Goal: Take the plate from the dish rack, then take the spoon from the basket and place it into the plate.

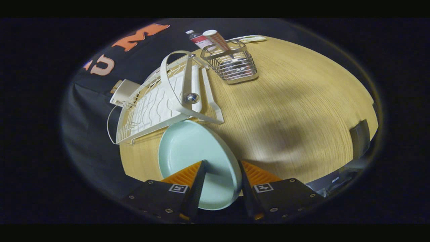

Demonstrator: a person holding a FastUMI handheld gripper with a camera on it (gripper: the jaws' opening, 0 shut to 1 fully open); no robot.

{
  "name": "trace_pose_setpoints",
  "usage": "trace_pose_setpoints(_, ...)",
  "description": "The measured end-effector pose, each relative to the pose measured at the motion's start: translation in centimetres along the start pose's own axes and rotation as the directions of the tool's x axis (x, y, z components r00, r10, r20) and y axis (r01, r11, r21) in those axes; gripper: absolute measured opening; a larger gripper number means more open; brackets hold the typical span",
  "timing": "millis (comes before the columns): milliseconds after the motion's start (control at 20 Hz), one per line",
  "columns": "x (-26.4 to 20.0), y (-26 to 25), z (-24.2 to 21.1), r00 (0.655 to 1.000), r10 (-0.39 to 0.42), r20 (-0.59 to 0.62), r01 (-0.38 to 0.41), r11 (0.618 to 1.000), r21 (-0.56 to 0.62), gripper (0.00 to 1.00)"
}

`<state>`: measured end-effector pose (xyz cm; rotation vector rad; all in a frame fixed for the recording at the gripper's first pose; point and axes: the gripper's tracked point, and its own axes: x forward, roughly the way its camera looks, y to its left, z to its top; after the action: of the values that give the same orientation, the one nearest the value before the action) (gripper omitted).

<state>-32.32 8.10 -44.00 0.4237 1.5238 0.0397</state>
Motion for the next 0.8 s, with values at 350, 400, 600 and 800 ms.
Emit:
trace_pose_setpoints(350,-1.7,-3.5,4.5,0.983,-0.128,0.130,0.137,0.989,-0.058,0.63)
trace_pose_setpoints(400,-2.3,-3.7,5.6,0.976,-0.135,0.169,0.147,0.987,-0.062,0.63)
trace_pose_setpoints(600,-5.5,-4.1,10.7,0.925,-0.152,0.349,0.199,0.975,-0.102,0.63)
trace_pose_setpoints(800,-7.8,-2.8,14.7,0.867,-0.113,0.485,0.231,0.954,-0.192,0.58)
